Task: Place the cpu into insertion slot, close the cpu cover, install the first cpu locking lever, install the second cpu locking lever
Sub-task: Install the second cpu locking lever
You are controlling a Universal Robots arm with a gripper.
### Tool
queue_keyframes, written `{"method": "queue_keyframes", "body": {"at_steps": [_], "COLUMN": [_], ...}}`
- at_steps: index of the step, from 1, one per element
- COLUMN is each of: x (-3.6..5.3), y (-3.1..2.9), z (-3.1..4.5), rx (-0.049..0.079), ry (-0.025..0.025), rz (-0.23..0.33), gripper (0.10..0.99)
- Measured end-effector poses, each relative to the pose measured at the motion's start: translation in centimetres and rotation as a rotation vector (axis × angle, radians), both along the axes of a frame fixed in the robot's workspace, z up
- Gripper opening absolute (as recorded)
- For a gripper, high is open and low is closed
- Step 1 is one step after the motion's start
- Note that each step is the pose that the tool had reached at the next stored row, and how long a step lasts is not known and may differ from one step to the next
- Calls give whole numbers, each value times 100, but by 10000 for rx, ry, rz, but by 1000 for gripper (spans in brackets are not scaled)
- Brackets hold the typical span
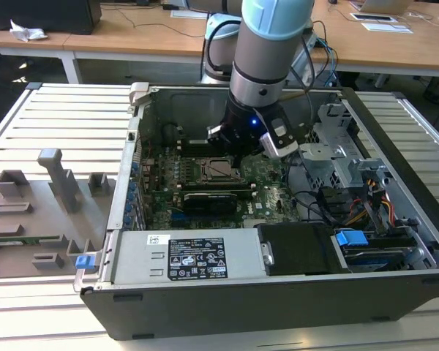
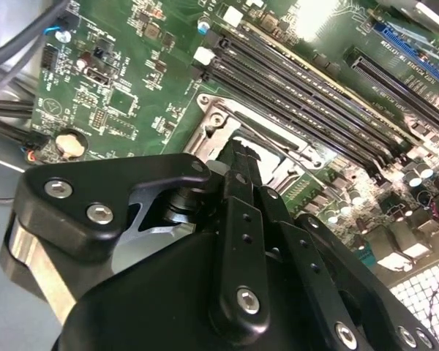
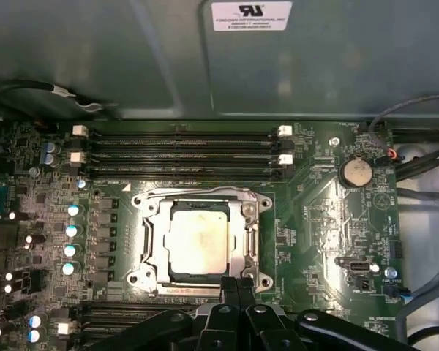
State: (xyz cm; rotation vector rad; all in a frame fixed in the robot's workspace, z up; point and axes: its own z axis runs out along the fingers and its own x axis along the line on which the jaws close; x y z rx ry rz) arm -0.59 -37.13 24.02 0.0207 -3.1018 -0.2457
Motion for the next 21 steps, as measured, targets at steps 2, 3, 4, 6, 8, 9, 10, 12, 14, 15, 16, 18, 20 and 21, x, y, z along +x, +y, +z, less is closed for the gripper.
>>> {"method": "queue_keyframes", "body": {"at_steps": [2, 3, 4, 6, 8, 9, 10, 12, 14, 15, 16, 18, 20, 21], "x": [-12, -17, -24, -33, -35, -37, -39, -75, -115, -127, -126, -81, 12, 45], "y": [-1, -1, -1, -2, -2, -2, -2, -2, -4, -4, -4, -5, -5, -4], "z": [-17, -24, -36, -68, -114, -132, -153, -198, -203, -204, -204, -204, -204, -205], "rx": [0, 0, 0, -1, 1, 0, 1, 0, -1, 0, -1, 0, 0, 0], "ry": [0, 0, 0, 0, 0, 0, 0, 0, 0, -1, -1, 0, 13, 20], "rz": [0, 0, 0, 1, 2, 0, 1, 0, 1, 0, 10, 13, 17, 15], "gripper": [106, 106, 106, 106, 106, 106, 106, 106, 106, 106, 106, 106, 106, 106]}}
